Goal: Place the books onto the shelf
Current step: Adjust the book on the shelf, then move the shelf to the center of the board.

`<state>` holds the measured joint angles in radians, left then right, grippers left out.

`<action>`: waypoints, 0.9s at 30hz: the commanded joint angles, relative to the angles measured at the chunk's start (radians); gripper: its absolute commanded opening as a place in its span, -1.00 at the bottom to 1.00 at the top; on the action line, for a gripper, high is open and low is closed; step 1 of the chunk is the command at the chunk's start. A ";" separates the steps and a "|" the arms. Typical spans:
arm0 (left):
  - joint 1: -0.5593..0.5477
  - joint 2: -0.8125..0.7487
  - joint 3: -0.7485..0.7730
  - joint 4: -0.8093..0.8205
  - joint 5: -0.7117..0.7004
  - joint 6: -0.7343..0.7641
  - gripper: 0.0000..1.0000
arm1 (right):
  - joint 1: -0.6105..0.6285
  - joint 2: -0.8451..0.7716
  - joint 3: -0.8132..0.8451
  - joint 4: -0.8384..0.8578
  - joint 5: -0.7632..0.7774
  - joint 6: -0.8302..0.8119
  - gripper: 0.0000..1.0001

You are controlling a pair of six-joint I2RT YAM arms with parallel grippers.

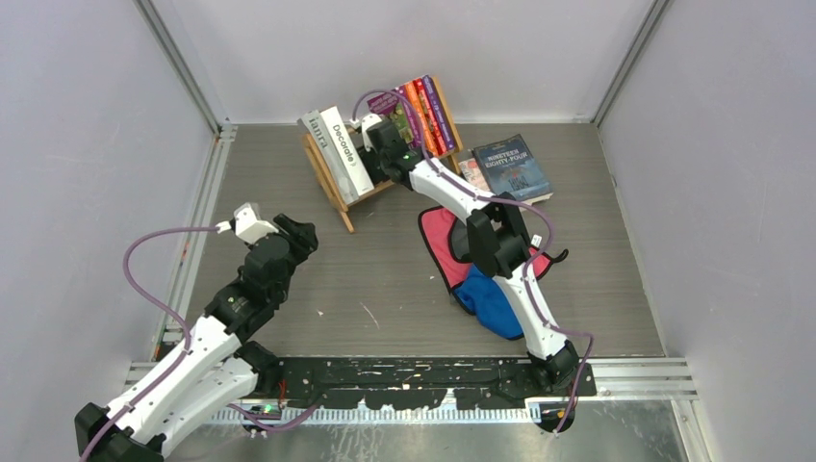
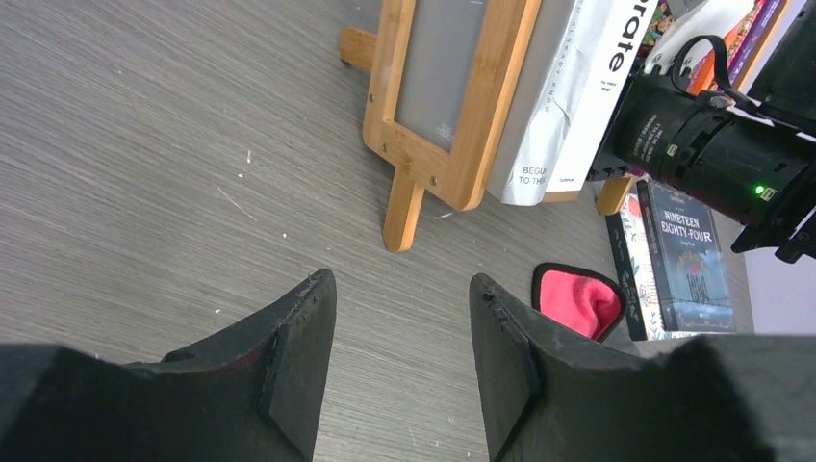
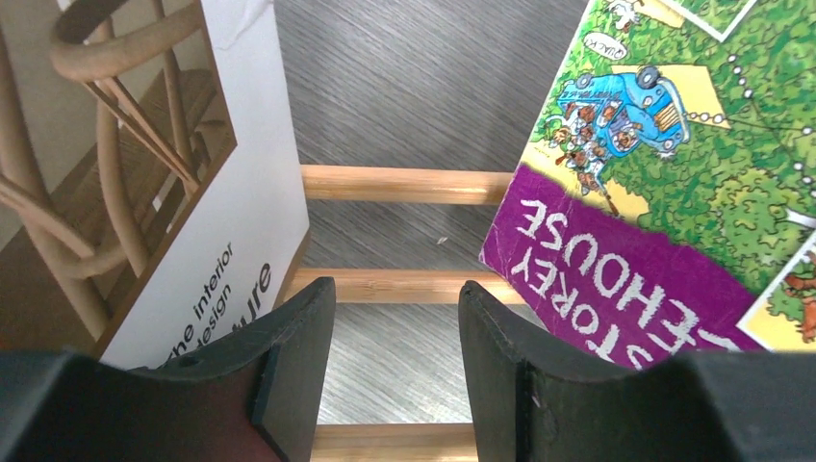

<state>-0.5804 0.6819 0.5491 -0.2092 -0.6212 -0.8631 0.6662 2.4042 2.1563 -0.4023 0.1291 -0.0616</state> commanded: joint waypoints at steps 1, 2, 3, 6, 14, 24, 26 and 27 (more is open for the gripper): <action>0.004 -0.021 0.002 0.062 -0.044 0.005 0.06 | 0.019 -0.002 0.052 -0.004 -0.026 0.015 0.11; 0.004 -0.021 0.004 0.062 -0.044 0.006 0.06 | 0.019 0.003 0.055 -0.004 -0.024 0.017 0.11; 0.004 -0.019 0.004 0.064 -0.045 0.007 0.07 | 0.018 0.008 0.061 0.000 -0.018 0.023 0.10; 0.004 -0.018 0.001 0.068 -0.043 0.008 0.06 | 0.017 0.044 0.124 -0.014 -0.002 0.026 0.10; 0.004 -0.009 0.009 0.086 -0.044 0.026 0.04 | -0.007 0.118 0.245 -0.031 -0.111 0.061 0.09; 0.003 -0.010 0.026 0.093 -0.058 0.057 0.01 | -0.002 0.125 0.258 -0.061 -0.241 0.056 0.06; 0.003 -0.011 0.031 0.091 -0.058 0.064 0.01 | 0.006 0.116 0.243 -0.056 -0.236 0.054 0.06; 0.003 -0.011 0.038 0.089 -0.059 0.068 0.01 | 0.010 0.115 0.240 -0.055 -0.234 0.053 0.06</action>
<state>-0.5804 0.6785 0.5491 -0.1749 -0.6411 -0.8257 0.6441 2.5576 2.3890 -0.4774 -0.0483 -0.0196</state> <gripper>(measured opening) 0.509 0.530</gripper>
